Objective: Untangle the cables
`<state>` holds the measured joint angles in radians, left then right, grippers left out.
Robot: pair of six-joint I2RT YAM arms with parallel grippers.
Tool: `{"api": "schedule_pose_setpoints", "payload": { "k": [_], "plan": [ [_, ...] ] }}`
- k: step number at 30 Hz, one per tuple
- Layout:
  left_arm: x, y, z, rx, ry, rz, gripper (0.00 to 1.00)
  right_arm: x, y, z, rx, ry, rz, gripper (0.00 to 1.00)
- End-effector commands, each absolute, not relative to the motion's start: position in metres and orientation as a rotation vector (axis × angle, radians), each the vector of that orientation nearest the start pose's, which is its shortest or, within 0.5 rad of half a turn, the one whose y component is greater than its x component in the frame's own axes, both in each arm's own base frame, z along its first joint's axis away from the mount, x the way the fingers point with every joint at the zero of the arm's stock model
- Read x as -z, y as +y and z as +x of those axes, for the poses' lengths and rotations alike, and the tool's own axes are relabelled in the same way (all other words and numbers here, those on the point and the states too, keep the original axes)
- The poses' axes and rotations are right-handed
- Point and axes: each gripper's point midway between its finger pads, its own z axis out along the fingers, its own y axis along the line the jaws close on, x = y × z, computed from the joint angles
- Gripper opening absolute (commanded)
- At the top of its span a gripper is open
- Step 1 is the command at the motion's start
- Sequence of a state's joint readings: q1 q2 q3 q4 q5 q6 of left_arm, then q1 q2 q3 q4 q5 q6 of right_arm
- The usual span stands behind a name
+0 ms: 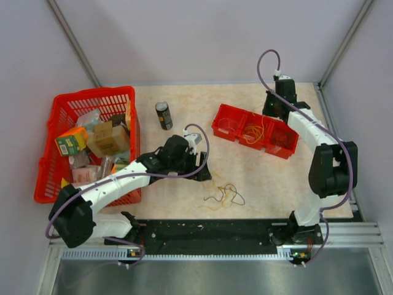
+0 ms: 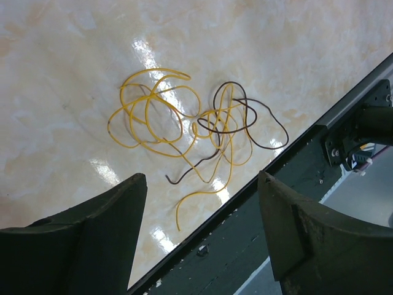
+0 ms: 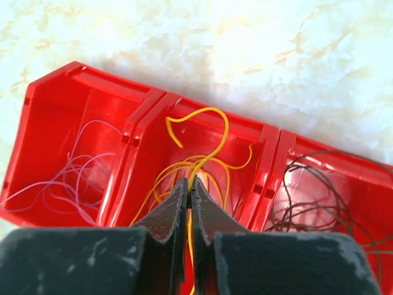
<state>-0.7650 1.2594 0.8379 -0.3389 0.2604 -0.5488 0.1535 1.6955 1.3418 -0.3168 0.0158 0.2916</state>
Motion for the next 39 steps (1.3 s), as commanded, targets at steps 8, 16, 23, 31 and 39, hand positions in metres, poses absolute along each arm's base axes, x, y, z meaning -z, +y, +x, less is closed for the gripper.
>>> {"api": "schedule_pose_setpoints", "payload": {
  "k": [8, 16, 23, 31, 39],
  "plan": [
    [-0.145, -0.284, 0.202, 0.906, 2.406, 0.443, 0.82, -0.17, 0.057, 0.528, 0.022, 2.223, -0.005, 0.0],
    [-0.144, -0.283, 0.2, 0.907, 2.406, 0.44, 0.81, -0.165, 0.06, 0.531, 0.031, 2.259, -0.055, 0.0],
    [-0.144, -0.284, 0.2, 0.922, 2.393, 0.432, 0.8, -0.147, 0.093, 0.476, -0.088, 2.301, -0.049, 0.0],
    [-0.143, -0.286, 0.2, 0.93, 2.389, 0.44, 0.79, -0.144, 0.138, 0.431, -0.459, 2.311, 0.019, 0.0],
    [-0.146, -0.287, 0.195, 0.952, 2.381, 0.441, 0.8, -0.135, 0.176, 0.435, -0.719, 2.369, 0.025, 0.0]
  ]
}}
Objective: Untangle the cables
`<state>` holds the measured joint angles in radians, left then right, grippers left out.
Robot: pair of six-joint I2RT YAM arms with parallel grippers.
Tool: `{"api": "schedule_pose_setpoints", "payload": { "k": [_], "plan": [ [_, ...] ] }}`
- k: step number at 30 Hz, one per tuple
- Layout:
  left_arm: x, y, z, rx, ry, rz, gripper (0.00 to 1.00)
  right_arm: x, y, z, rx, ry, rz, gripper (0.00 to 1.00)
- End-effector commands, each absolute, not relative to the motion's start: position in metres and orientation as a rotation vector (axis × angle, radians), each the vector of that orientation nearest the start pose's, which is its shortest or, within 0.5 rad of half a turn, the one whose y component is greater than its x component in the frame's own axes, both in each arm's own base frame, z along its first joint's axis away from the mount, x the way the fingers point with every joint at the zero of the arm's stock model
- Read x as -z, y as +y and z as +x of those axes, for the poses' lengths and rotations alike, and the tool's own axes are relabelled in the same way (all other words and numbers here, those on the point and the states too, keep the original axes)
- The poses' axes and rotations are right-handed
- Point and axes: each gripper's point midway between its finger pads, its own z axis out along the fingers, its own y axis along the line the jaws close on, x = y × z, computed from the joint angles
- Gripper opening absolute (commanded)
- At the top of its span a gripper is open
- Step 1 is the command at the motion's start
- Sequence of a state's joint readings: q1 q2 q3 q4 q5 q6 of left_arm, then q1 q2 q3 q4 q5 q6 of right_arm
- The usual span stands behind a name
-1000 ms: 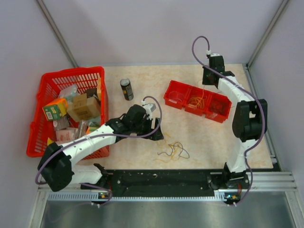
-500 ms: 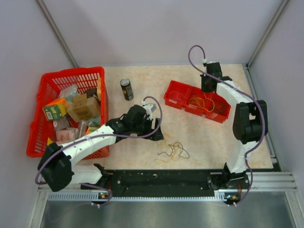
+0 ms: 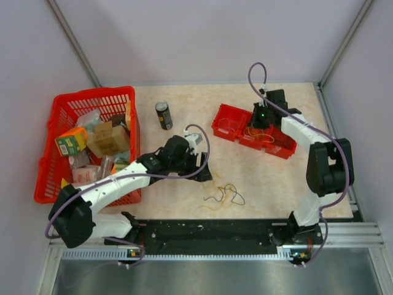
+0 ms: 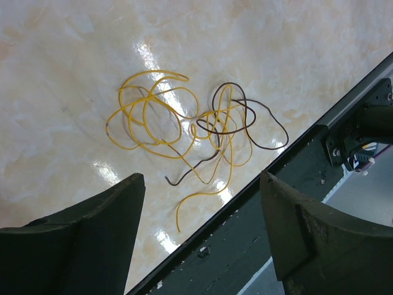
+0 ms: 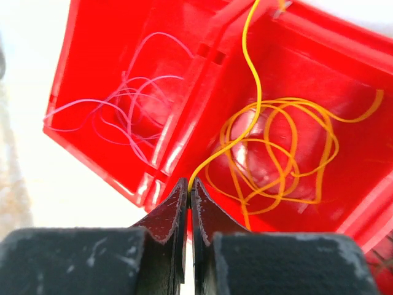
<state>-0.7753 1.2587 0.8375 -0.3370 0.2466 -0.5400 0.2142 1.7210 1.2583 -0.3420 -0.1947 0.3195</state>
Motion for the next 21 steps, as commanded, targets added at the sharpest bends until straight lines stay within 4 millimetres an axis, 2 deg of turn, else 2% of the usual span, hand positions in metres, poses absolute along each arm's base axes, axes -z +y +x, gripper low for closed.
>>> {"api": "schedule_pose_setpoints", "payload": {
  "k": [1, 3, 6, 12, 18, 21],
  "plan": [
    [-0.145, -0.284, 0.195, 0.944, 2.38, 0.438, 0.8, -0.136, 0.18, 0.433, -0.754, 2.371, 0.036, 0.0],
    [-0.144, -0.282, 0.195, 0.93, 2.382, 0.435, 0.8, -0.138, 0.181, 0.427, -0.778, 2.377, 0.06, 0.0],
    [-0.143, -0.281, 0.193, 0.93, 2.387, 0.438, 0.8, -0.135, 0.171, 0.409, -0.732, 2.382, 0.075, 0.0],
    [-0.14, -0.287, 0.195, 0.951, 2.394, 0.447, 0.8, -0.15, 0.151, 0.386, -0.628, 2.35, 0.057, 0.0],
    [-0.144, -0.29, 0.195, 0.967, 2.383, 0.444, 0.8, -0.167, 0.141, 0.376, -0.588, 2.312, 0.053, 0.0],
    [-0.141, -0.287, 0.194, 0.954, 2.389, 0.443, 0.8, -0.166, 0.136, 0.378, -0.578, 2.319, 0.063, 0.0]
  ]
}}
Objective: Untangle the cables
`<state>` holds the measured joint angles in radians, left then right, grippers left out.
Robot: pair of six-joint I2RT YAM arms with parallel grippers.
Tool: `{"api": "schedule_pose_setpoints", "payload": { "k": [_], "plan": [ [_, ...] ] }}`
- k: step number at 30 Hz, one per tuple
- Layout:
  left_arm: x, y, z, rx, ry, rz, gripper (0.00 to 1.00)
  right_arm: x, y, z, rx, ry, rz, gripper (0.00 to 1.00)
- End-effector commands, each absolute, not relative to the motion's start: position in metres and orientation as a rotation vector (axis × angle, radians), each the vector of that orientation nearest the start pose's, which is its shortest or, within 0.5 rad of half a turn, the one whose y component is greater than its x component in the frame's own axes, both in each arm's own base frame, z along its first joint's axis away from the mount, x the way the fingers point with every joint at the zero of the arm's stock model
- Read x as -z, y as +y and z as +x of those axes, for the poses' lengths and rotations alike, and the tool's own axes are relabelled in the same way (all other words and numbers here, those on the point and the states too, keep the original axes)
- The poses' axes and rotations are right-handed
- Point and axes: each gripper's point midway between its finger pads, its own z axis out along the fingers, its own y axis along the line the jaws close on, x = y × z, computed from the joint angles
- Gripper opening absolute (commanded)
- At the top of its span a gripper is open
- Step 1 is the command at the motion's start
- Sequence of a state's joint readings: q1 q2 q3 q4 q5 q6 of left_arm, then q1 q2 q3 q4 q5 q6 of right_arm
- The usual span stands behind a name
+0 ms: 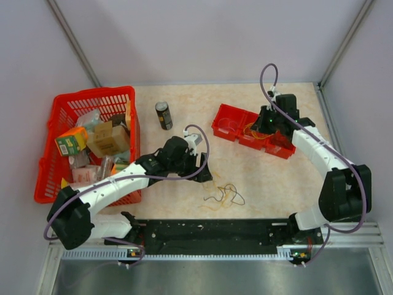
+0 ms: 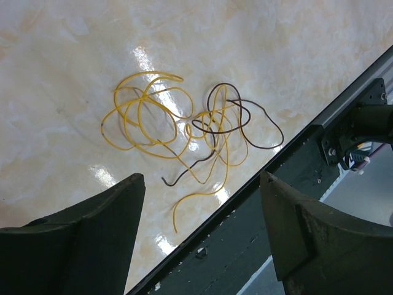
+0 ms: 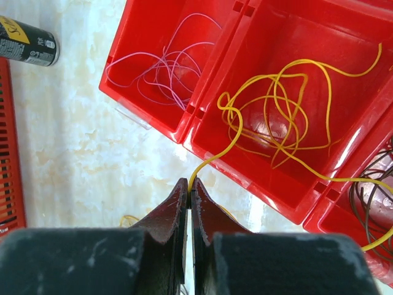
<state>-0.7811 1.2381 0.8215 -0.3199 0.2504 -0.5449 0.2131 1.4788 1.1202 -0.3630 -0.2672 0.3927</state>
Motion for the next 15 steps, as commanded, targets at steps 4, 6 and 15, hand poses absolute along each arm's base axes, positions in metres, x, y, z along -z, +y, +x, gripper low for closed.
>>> {"api": "schedule_pose_setpoints", "payload": {
  "k": [4, 6, 15],
  "plan": [
    [-0.139, -0.286, 0.192, 0.954, 2.399, 0.449, 0.8, -0.158, 0.133, 0.389, -0.585, 2.348, 0.067, 0.0],
    [-0.141, -0.286, 0.192, 0.956, 2.391, 0.444, 0.8, -0.153, 0.133, 0.397, -0.576, 2.368, 0.069, 0.0],
    [-0.144, -0.285, 0.191, 0.952, 2.389, 0.45, 0.8, -0.128, 0.132, 0.468, -0.52, 2.43, 0.097, 0.04]
  ]
}}
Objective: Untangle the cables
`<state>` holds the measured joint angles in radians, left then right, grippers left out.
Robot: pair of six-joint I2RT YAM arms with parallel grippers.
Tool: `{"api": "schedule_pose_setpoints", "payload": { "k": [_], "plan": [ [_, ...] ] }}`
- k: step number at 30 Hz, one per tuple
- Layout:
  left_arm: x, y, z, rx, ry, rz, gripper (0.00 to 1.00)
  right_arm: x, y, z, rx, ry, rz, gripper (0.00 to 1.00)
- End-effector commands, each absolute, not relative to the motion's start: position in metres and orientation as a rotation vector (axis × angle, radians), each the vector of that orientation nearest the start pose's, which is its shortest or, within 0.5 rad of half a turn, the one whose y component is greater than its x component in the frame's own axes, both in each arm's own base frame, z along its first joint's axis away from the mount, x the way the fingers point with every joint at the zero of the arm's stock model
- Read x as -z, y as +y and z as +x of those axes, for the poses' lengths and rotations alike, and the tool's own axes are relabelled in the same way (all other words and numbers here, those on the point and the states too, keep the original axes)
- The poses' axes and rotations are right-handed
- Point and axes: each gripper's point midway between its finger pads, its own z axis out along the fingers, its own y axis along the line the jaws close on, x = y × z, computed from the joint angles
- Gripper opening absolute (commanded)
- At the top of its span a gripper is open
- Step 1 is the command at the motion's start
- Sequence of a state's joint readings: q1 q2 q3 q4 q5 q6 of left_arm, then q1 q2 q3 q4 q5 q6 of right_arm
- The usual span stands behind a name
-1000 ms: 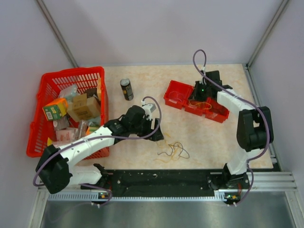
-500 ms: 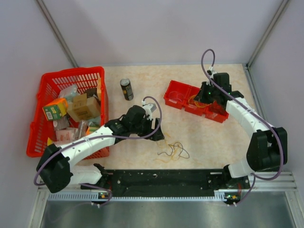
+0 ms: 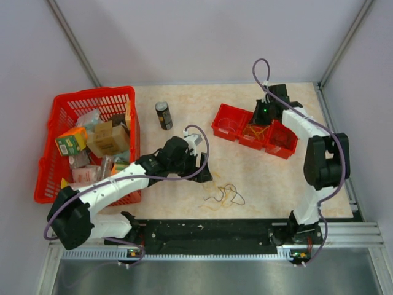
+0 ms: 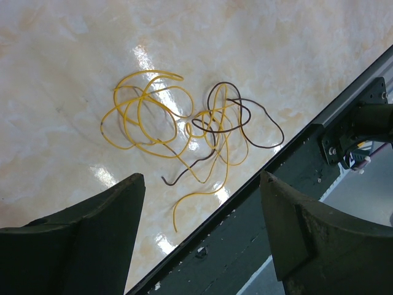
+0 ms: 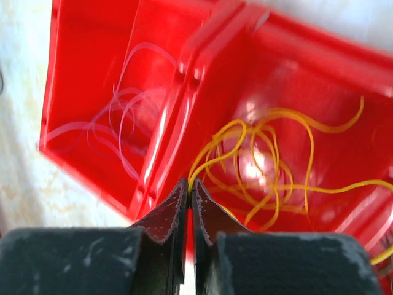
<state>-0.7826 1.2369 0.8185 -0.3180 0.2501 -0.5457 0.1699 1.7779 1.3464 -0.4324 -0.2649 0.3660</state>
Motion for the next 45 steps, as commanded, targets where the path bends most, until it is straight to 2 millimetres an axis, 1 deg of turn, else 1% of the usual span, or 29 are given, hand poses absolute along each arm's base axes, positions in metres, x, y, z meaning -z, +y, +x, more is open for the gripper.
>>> {"api": "schedule_pose_setpoints", "payload": {
  "k": [1, 2, 3, 4, 6, 7, 9, 12, 14, 16, 18, 20, 22, 23, 24, 25, 27, 29, 32, 34, 36, 37, 39, 40, 42, 44, 45],
  "plan": [
    [-0.144, -0.285, 0.192, 0.953, 2.387, 0.45, 0.8, -0.127, 0.13, 0.472, -0.503, 2.443, 0.091, 0.07],
    [-0.145, -0.285, 0.191, 0.954, 2.388, 0.45, 0.8, -0.126, 0.13, 0.474, -0.49, 2.461, 0.079, 0.12],
    [-0.145, -0.283, 0.191, 0.952, 2.388, 0.447, 0.8, -0.13, 0.129, 0.472, -0.49, 2.466, 0.073, 0.25],
    [-0.147, -0.283, 0.191, 0.951, 2.382, 0.445, 0.8, -0.134, 0.129, 0.471, -0.491, 2.458, 0.065, 0.35],
    [-0.145, -0.282, 0.19, 0.948, 2.385, 0.444, 0.8, -0.148, 0.128, 0.464, -0.492, 2.431, 0.05, 0.49],
    [-0.145, -0.282, 0.19, 0.948, 2.387, 0.445, 0.8, -0.161, 0.127, 0.458, -0.489, 2.408, 0.044, 0.54],
    [-0.144, -0.285, 0.191, 0.955, 2.388, 0.449, 0.8, -0.18, 0.12, 0.449, -0.466, 2.371, 0.046, 0.63],
    [-0.144, -0.291, 0.192, 0.974, 2.397, 0.459, 0.8, -0.203, 0.108, 0.434, -0.45, 2.32, 0.088, 0.7],
    [-0.145, -0.294, 0.194, 0.979, 2.39, 0.463, 0.8, -0.212, 0.099, 0.426, -0.423, 2.296, 0.115, 0.74],
    [-0.147, -0.296, 0.195, 0.978, 2.384, 0.471, 0.8, -0.215, 0.09, 0.425, -0.382, 2.281, 0.131, 0.78],
    [-0.149, -0.296, 0.197, 0.971, 2.38, 0.472, 0.8, -0.21, 0.082, 0.428, -0.378, 2.294, 0.171, 0.79],
    [-0.151, -0.297, 0.203, 0.945, 2.369, 0.483, 0.83, -0.21, 0.089, 0.427, -0.451, 2.303, 0.183, 0.79],
    [-0.144, -0.296, 0.213, 0.872, 2.364, 0.525, 0.85, -0.214, 0.111, 0.417, -0.56, 2.293, 0.156, 0.78],
    [-0.139, -0.294, 0.215, 0.832, 2.389, 0.544, 0.85, -0.218, 0.131, 0.408, -0.624, 2.279, 0.101, 0.78],
    [-0.133, -0.293, 0.219, 0.786, 2.425, 0.562, 0.84, -0.22, 0.151, 0.399, -0.686, 2.269, 0.034, 0.78],
    [-0.128, -0.294, 0.223, 0.745, 2.44, 0.581, 0.83, -0.217, 0.172, 0.385, -0.734, 2.268, -0.034, 0.78],
    [-0.118, -0.291, 0.234, 0.667, 2.449, 0.605, 0.81, -0.205, 0.198, 0.356, -0.782, 2.29, -0.13, 0.76],
    [-0.109, -0.288, 0.243, 0.585, 2.467, 0.621, 0.8, -0.188, 0.206, 0.328, -0.823, 2.308, -0.138, 0.72],
    [-0.094, -0.29, 0.248, 0.536, 2.518, 0.65, 0.8, -0.169, 0.21, 0.289, -0.938, 2.291, -0.128, 0.58],
    [-0.086, -0.296, 0.25, 0.542, 2.541, 0.658, 0.8, -0.156, 0.214, 0.261, -1.003, 2.294, -0.149, 0.56],
    [-0.079, -0.3, 0.251, 0.548, 2.558, 0.655, 0.8, -0.143, 0.218, 0.236, -1.057, 2.296, -0.171, 0.56],
    [-0.075, -0.302, 0.251, 0.556, 2.565, 0.657, 0.79, -0.14, 0.221, 0.225, -1.089, 2.294, -0.189, 0.56],
    [-0.069, -0.304, 0.249, 0.566, 2.577, 0.657, 0.7, -0.133, 0.229, 0.206, -1.15, 2.287, -0.213, 0.57],
    [-0.067, -0.304, 0.249, 0.566, 2.58, 0.654, 0.64, -0.123, 0.231, 0.196, -1.176, 2.303, -0.216, 0.57],
    [-0.064, -0.301, 0.249, 0.552, 2.588, 0.636, 0.51, -0.114, 0.238, 0.184, -1.221, 2.318, -0.222, 0.59],
    [-0.068, -0.3, 0.248, 0.556, 2.576, 0.639, 0.32, -0.11, 0.248, 0.18, -1.259, 2.301, -0.234, 0.59],
    [-0.075, -0.299, 0.248, 0.563, 2.563, 0.635, 0.22, -0.107, 0.252, 0.178, -1.265, 2.308, -0.235, 0.6]
  ]
}}
